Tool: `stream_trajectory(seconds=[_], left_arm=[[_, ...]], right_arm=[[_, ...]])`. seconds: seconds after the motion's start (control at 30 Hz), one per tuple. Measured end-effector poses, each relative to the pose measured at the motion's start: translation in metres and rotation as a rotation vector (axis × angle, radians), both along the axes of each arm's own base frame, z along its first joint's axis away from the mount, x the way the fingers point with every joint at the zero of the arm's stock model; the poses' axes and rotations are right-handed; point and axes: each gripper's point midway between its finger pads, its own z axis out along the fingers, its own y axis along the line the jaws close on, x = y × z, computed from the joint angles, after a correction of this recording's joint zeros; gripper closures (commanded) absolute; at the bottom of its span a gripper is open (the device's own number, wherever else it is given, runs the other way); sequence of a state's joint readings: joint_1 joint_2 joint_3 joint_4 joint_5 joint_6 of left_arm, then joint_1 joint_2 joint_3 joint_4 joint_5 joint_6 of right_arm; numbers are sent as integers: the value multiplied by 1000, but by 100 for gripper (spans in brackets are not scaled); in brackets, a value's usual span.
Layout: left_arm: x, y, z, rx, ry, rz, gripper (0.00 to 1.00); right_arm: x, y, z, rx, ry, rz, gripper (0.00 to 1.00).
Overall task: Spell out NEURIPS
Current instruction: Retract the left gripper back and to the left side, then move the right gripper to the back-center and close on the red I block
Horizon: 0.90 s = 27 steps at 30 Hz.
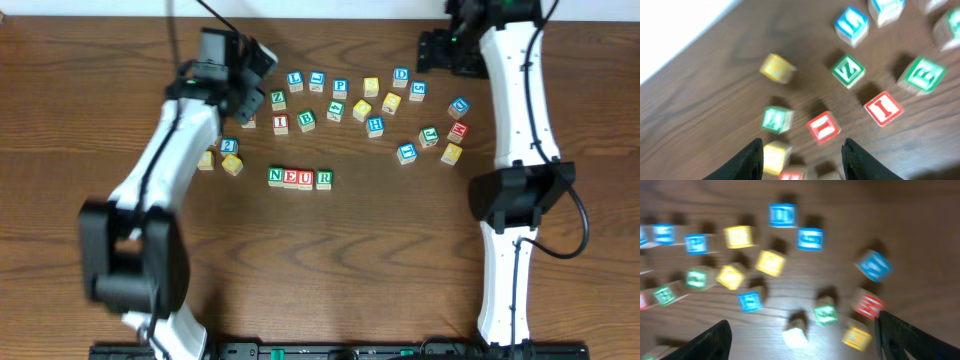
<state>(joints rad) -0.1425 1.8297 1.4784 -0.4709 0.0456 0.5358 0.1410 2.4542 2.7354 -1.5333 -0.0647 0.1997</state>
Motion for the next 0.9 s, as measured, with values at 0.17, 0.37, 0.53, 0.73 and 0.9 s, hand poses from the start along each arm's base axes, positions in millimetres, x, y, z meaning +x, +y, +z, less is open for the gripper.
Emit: stream_trajectory(seconds=[0.17, 0.37, 0.53, 0.73, 0.9], left_arm=[[-23, 39, 65, -128, -73, 216, 50], [-47, 114, 87, -227, -92, 531, 49], [-68, 153, 87, -265, -68, 699, 49], [-78, 157, 80, -276, -27, 742, 49], [-83, 156, 76, -272, 0, 746, 49]], right_arm=[[9, 78, 11, 53, -108, 151, 16], [-7, 207, 30, 115, -266, 364, 16], [-32, 293, 29, 152, -352, 516, 11], [-48, 342, -16, 34, -402, 807, 8], [-48, 353, -55, -15, -380, 872, 9]])
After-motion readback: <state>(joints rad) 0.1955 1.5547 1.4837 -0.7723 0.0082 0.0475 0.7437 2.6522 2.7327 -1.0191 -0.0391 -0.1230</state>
